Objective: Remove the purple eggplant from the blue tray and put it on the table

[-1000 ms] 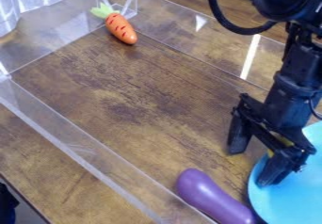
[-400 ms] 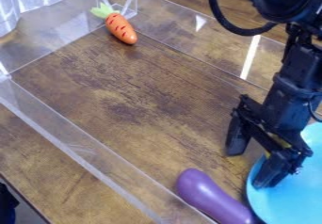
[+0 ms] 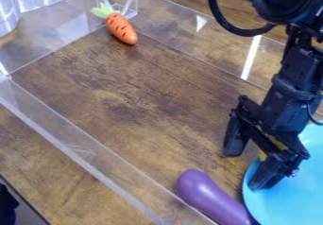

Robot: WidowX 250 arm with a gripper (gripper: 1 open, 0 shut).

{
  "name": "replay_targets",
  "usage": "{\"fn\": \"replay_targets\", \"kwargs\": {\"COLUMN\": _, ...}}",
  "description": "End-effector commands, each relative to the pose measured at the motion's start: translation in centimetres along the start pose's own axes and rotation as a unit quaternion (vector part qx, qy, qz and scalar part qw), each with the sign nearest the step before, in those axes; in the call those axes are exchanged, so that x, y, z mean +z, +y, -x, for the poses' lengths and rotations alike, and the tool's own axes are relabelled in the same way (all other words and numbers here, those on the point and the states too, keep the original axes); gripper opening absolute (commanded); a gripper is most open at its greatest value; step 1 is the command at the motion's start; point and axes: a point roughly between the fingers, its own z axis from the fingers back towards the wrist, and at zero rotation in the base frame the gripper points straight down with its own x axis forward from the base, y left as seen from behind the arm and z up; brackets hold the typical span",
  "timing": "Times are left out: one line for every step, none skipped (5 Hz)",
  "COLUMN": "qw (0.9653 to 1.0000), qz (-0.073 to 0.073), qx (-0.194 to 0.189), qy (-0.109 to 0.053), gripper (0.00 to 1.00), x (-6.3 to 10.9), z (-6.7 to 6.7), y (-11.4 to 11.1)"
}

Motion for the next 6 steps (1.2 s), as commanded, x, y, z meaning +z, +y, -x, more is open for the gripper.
{"fn": "replay_targets", "kwargs": {"qw": 1.0000, "qz": -0.004, "qx": -0.005, "qy": 0.001, "gripper": 1.00, "x": 0.1, "z": 0.3, "y": 0.6}}
{"fn": "replay_targets", "kwargs": {"qw": 1.0000, "qz": -0.007, "qx": -0.005, "qy": 0.003, "gripper": 0.00, "x": 0.2, "z": 0.4, "y": 1.0}}
{"fn": "replay_targets", "kwargs": {"qw": 0.9999, "qz": -0.010, "qx": -0.008, "qy": 0.002, "gripper": 0.00, "x": 0.2, "z": 0.5, "y": 1.2}}
{"fn": "replay_targets", "kwargs": {"qw": 0.9999, "qz": -0.015, "qx": -0.005, "qy": -0.002, "gripper": 0.00, "x": 1.3, "z": 0.9, "y": 1.6}}
{"fn": "replay_targets", "kwargs": {"qw": 0.9997, "qz": -0.021, "qx": -0.007, "qy": -0.004, "gripper": 0.00, "x": 2.2, "z": 1.2, "y": 1.8}}
{"fn": "replay_targets", "kwargs": {"qw": 0.9996, "qz": -0.026, "qx": -0.012, "qy": -0.007, "gripper": 0.00, "x": 2.9, "z": 1.4, "y": 1.8}}
